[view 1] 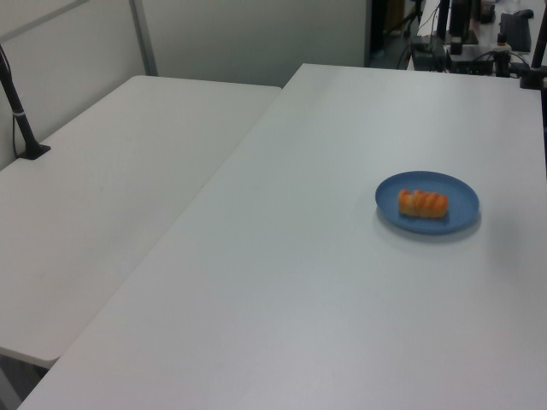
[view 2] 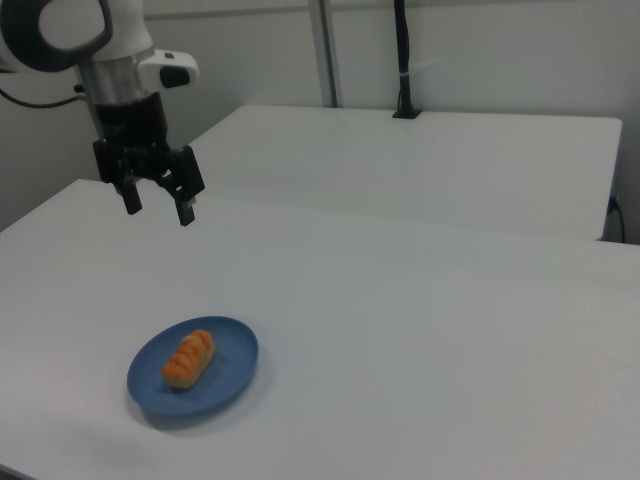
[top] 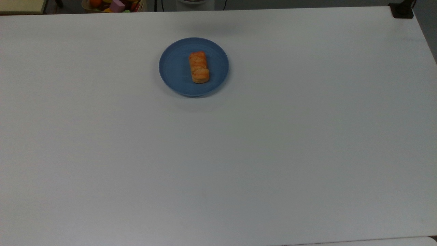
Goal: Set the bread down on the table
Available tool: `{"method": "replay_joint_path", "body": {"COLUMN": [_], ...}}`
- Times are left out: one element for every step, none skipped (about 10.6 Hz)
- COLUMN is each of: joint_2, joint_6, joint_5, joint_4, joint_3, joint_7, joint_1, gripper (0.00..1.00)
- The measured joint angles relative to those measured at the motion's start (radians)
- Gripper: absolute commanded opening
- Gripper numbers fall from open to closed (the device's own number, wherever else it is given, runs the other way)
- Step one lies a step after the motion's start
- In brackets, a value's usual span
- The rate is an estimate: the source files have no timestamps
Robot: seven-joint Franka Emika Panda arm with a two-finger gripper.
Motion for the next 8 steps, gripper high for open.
{"method": "replay_joint_path", "body": {"joint_2": [-0.024,-0.035,-0.036,-0.035,-0.034,-0.032,-0.031,-0.029], "joint_6": [0.0,0.001,0.029,0.084,0.14,0.189,0.252,0.319], "joint_5": [0.0,0.0,0.0,0.001,0.002,0.002,0.002,0.002], "joint_4": [-0.035,-0.054,-0.072,-0.11,-0.165,-0.218,-0.277,-0.335], "joint_3": [0.0,0.0,0.0,0.002,0.005,0.008,0.01,0.01], "joint_7": [-0.001,-0.002,-0.004,-0.006,-0.006,-0.006,-0.006,-0.006], "joint_1": [0.0,0.0,0.002,0.007,0.022,0.04,0.053,0.062], "gripper": [1.0,1.0,1.0,1.0,1.0,1.0,1.0,1.0]}}
